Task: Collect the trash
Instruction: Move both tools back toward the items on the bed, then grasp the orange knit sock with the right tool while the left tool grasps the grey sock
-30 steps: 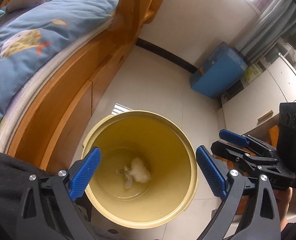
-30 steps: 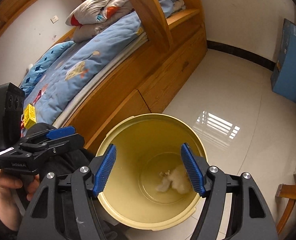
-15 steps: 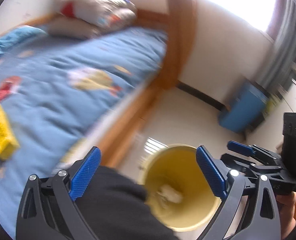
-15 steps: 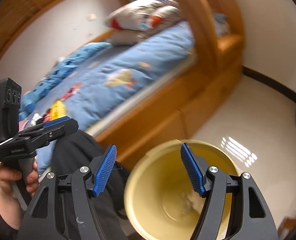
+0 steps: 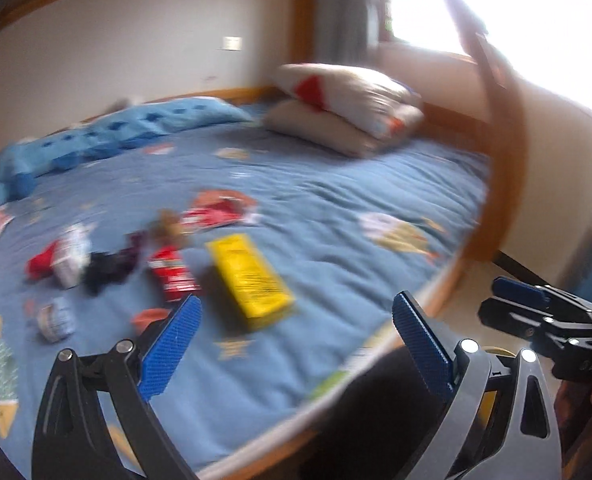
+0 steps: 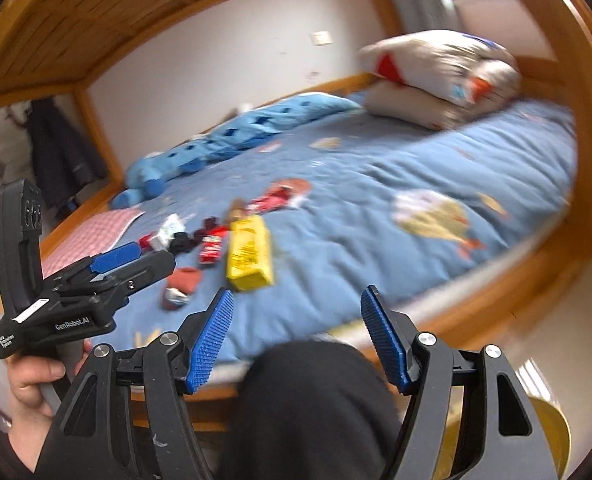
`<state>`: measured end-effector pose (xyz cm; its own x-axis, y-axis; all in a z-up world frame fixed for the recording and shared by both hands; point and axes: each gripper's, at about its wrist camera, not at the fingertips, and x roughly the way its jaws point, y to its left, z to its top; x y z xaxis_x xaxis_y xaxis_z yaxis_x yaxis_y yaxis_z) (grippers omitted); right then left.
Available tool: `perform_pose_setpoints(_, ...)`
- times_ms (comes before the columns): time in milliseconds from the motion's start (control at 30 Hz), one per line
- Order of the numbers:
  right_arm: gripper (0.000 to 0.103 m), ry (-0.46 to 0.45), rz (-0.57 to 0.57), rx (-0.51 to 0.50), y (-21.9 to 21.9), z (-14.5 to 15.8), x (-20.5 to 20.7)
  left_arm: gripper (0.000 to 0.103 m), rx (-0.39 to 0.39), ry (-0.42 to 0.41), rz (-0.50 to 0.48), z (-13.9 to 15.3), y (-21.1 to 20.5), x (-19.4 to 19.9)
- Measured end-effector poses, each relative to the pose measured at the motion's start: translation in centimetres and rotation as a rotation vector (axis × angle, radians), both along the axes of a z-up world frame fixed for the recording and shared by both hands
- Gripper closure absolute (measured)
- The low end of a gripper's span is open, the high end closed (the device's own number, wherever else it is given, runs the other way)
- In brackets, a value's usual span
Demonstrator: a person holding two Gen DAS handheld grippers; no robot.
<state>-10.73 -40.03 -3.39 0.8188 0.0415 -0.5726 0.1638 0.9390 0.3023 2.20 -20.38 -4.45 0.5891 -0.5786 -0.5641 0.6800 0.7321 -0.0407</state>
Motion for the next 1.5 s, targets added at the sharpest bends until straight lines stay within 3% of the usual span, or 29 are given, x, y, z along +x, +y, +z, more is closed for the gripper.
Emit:
perform_pose_setpoints(233,0.037,-0.03,0.155,-0.037,6.1,0.6,6.1,0.007,-0.011,-0.036,0.245,0.5,7.4,3.7)
perform_pose_setpoints(400,0.037,-0.029,0.244,-0.055,9.8,0.8,9.6,0.007,-0.035,-0.038,0.347,0.4,11.8,4.9)
perform_pose_setpoints(700,0.037,-0.019,0.327,-0.03,14.1,0.1,13.5,0.006,-0.052,-0.025,0.432,-0.1,16.5,6.1)
perform_pose_setpoints(900,0.037,0.005,0.347,-0.076,15.9,-1.4,15.2,0.004,-0.105,-0.02,0.489,-0.6,19.1,7.3)
perform_pose_setpoints(1233,0.038,0.123,0.343,-0.091,16.6,-6.6,18.8,0.004,-0.095,0.013,0.492,-3.4,19.5,9.7)
perform_pose_setpoints(1500,0.038,0.224,0.317,-0.076,15.9,-10.4,21.2,0.004,-0.108,0.085,0.502,-5.2,19.6,11.7)
